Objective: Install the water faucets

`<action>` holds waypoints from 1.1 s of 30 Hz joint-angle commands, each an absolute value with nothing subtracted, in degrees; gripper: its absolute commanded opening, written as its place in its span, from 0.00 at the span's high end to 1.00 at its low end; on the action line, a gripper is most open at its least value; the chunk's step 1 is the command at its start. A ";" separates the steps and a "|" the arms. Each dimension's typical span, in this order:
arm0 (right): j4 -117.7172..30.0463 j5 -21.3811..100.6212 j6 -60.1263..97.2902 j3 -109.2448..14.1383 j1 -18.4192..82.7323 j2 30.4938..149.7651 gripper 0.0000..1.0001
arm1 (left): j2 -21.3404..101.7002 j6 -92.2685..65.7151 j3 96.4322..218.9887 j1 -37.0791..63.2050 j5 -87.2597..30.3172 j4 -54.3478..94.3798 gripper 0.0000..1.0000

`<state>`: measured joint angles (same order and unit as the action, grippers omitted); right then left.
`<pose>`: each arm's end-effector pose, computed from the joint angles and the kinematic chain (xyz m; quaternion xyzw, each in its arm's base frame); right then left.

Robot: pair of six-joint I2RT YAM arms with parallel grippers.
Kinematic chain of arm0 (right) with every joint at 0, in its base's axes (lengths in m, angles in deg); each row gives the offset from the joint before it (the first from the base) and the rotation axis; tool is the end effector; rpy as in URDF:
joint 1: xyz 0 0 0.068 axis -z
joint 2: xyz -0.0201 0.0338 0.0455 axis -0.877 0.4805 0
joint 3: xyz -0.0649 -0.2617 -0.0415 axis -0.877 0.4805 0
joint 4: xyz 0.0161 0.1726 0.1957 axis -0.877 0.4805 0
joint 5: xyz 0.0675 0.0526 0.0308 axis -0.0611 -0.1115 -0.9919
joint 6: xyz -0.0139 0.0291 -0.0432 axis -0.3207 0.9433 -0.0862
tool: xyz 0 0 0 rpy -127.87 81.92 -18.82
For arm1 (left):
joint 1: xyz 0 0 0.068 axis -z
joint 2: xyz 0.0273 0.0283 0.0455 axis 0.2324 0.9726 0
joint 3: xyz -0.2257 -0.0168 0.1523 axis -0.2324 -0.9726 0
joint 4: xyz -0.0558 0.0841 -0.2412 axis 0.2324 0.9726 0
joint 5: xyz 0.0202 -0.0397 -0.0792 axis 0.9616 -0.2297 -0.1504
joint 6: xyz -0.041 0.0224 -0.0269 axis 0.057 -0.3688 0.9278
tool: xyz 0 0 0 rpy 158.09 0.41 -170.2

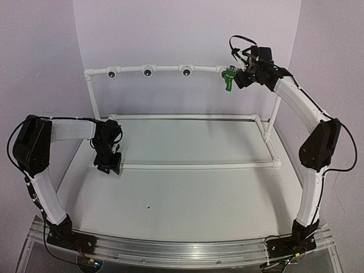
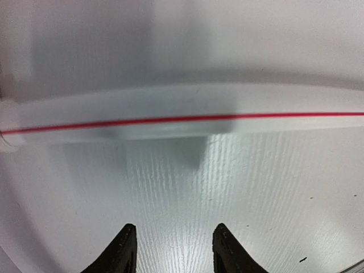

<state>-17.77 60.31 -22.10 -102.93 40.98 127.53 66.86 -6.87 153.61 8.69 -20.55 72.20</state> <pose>0.4506 0.1581 0.4308 -0.2946 0.7295 -0.1612 0.5959 0.2992 -0.1219 0.1753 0.0362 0.9980 -0.0204 0.0473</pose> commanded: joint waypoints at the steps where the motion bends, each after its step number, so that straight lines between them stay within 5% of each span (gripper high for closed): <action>1: -16.80 58.09 -16.47 -93.50 40.34 115.96 0.04 | 67.09 -7.63 162.53 8.80 -20.76 72.54 0.48; 13: -4.76 48.24 -4.47 -80.42 40.36 96.28 0.02 | 80.95 -9.52 172.40 6.50 -18.54 71.91 0.35; 33: -4.13 27.45 21.91 -76.32 40.31 88.81 0.02 | 80.39 -3.99 163.50 14.73 -28.33 71.27 0.48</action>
<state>-3.15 32.28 15.72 -77.78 40.60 90.58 81.21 -7.39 165.73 11.33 -22.85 66.89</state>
